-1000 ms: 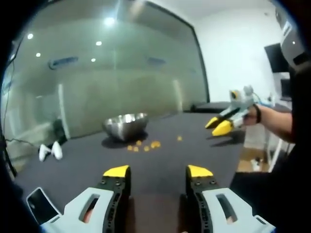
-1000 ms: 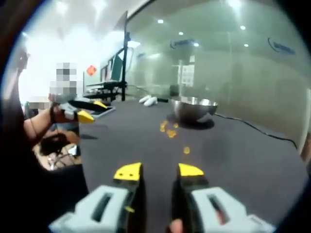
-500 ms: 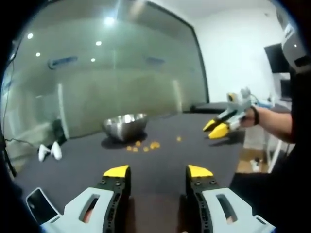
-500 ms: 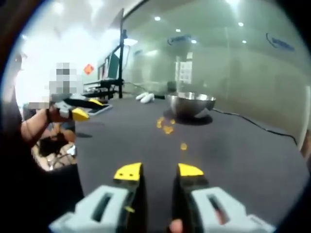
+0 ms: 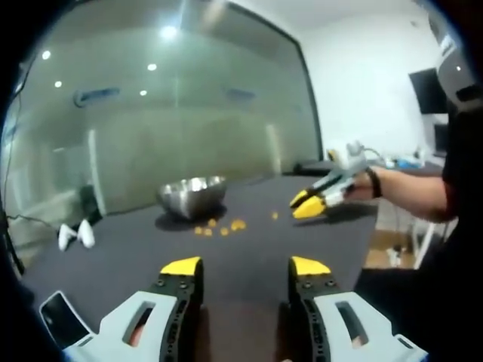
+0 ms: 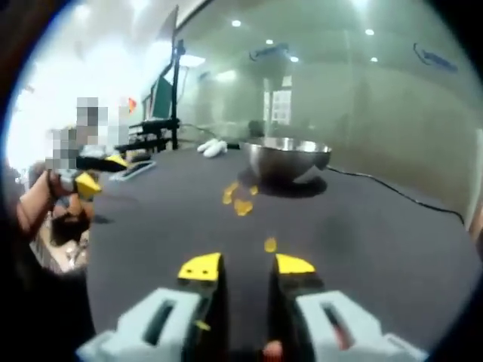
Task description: Pick up the QQ candy scattered on the table and place it into the stainless steel bowl on the table
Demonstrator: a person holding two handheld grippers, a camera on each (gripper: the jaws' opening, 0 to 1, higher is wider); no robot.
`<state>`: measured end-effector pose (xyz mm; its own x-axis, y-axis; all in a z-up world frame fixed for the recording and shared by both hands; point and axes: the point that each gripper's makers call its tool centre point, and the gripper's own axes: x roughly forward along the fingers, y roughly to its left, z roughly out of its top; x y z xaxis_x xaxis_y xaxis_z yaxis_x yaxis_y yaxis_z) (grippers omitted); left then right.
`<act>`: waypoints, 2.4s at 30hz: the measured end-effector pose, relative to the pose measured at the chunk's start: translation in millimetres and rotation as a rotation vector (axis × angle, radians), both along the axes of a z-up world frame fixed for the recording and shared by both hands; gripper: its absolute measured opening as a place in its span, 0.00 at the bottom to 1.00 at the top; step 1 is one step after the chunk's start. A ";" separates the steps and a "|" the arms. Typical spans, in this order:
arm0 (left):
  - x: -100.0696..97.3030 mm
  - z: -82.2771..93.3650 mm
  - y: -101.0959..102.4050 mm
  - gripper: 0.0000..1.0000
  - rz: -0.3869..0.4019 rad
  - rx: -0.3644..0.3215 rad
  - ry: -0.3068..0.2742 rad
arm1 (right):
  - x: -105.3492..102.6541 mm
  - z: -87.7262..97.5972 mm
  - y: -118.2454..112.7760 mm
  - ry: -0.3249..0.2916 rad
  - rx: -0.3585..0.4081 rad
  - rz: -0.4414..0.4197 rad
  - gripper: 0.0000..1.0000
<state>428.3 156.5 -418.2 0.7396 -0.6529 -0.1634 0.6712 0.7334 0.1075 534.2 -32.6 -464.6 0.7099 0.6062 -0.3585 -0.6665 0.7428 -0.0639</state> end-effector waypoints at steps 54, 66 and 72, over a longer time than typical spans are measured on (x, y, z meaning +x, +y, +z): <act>-7.7 6.1 -4.0 0.46 -0.009 -0.004 -0.019 | 42.5 7.8 16.5 -0.043 0.043 -0.002 0.09; -4.8 7.7 -2.3 0.46 0.002 -0.019 -0.017 | 84.0 92.4 39.7 -0.208 0.122 0.008 0.09; -4.2 11.7 -1.9 0.46 0.003 -0.023 -0.022 | 119.9 124.8 63.0 -0.303 0.162 0.038 0.09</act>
